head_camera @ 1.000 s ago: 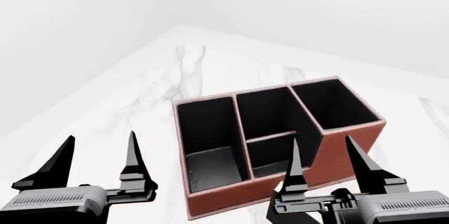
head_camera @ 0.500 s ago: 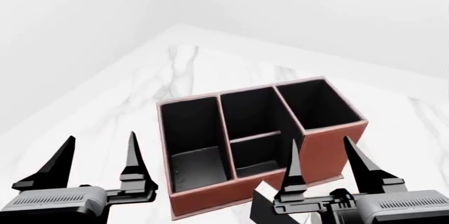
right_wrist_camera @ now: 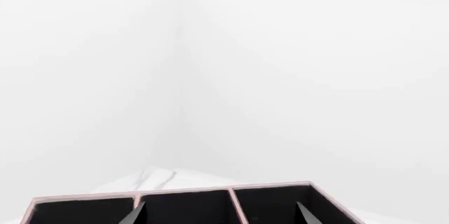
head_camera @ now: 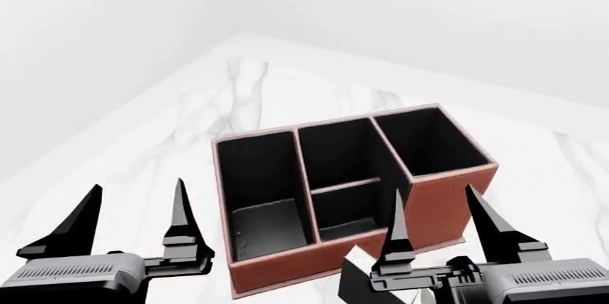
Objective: Pick up the book and place it in the right compartment of the caddy.
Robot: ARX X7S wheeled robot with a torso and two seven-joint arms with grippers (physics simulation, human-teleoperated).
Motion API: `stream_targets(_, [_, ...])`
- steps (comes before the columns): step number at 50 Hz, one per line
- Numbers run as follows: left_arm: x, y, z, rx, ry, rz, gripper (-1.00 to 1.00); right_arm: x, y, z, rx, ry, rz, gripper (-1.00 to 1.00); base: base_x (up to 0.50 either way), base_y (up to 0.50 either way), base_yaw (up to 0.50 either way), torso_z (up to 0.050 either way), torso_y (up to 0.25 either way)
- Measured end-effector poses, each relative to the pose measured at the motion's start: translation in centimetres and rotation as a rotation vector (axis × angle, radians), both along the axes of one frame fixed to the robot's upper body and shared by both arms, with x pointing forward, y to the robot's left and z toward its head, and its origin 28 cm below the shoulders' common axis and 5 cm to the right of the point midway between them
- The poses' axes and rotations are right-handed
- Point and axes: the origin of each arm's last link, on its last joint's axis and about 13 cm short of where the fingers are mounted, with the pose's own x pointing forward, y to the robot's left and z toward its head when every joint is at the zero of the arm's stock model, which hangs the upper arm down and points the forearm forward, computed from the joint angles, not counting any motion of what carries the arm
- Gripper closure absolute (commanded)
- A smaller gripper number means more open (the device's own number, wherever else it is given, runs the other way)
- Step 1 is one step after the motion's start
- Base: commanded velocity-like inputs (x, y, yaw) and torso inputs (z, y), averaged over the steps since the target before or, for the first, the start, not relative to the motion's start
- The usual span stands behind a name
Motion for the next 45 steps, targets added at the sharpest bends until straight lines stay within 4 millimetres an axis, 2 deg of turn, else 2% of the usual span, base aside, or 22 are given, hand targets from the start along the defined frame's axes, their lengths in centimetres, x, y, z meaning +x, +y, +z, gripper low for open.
stream_targets(5, [0.01,0.00,0.00,0.001,0.000,0.000,-1.00,-0.01,0.02,0.01,-0.001,-0.002,0.003,-1.00,0.00,0.00,0.00,0.000,0.000])
stream_targets(11, [0.02,0.05,0.01,0.003,-0.001,0.002,-1.00,-0.03,0.10,0.01,0.001,-0.005,0.013,-1.00,0.25,-0.37,0.00,0.000,0.000])
stream_targets(29, [-0.01,-0.02,0.00,0.001,-0.001,-0.002,-1.00,-0.03,0.10,0.00,-0.008,-0.009,0.015,-1.00,0.00,0.00,0.00,0.000,0.000])
stream_targets(35, [0.01,0.01,-0.01,0.002,-0.001,-0.001,-1.00,-0.03,0.13,0.00,-0.010,-0.011,0.018,-1.00,-0.33,-0.29,0.00,0.000,0.000])
stream_targets(45, [-0.01,-0.03,-0.02,0.002,-0.001,-0.002,-1.00,-0.05,0.14,0.01,-0.010,-0.013,0.020,-1.00,0.00,0.00,0.00,0.000,0.000])
